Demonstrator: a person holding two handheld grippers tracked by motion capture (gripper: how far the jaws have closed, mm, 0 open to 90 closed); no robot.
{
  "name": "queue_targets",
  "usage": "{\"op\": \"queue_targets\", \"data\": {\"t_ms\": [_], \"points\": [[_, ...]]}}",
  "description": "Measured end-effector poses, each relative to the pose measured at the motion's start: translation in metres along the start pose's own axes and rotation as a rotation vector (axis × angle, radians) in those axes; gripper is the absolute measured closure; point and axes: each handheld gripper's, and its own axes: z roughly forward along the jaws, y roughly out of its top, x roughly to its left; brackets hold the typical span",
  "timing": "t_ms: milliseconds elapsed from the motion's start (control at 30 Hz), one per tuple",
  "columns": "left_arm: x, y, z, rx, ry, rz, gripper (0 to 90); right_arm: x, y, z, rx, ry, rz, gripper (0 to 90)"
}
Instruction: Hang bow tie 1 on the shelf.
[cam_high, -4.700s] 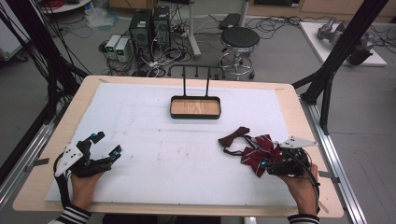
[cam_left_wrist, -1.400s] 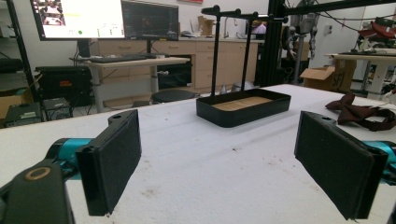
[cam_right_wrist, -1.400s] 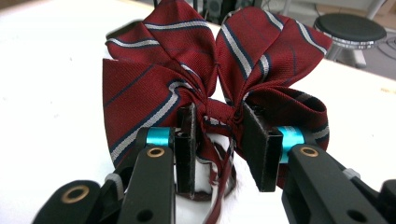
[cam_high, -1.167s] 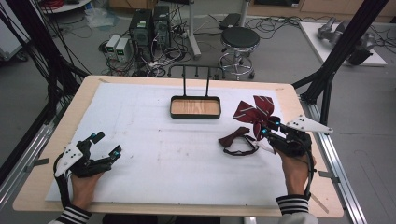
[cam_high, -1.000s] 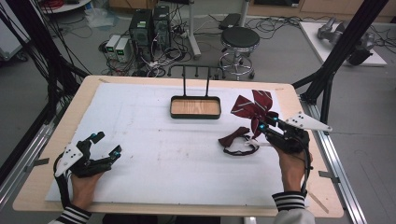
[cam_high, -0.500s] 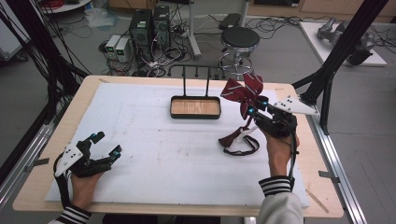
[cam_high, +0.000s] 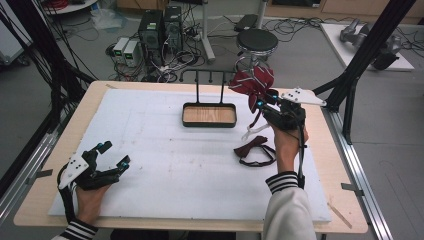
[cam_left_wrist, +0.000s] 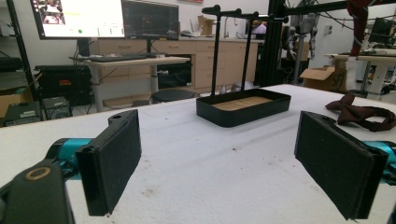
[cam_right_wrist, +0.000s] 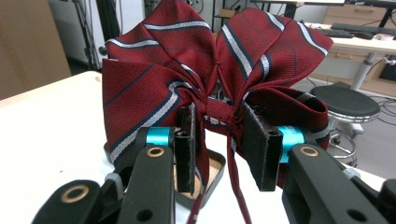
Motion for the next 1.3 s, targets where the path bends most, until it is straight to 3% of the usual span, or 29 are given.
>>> {"op": "queue_targets", "data": {"t_ms": [533,933,1300], "points": [[0.000,0.000,0.000,0.002,0.000,-0.001,15.2,0.002,0.021,0.046,-0.002,-0.001,-0.016,67.3],[0.000,0.000,0.000,0.000,0.000,0.000,15.2,-0.001,0.035,0.074,0.003,0.003,0.018,67.3],[0.001,0.000,0.000,0.001,-0.001,0.000,15.2,0.003,0.040,0.101,0.023,0.009,0.018,67.3]]}}
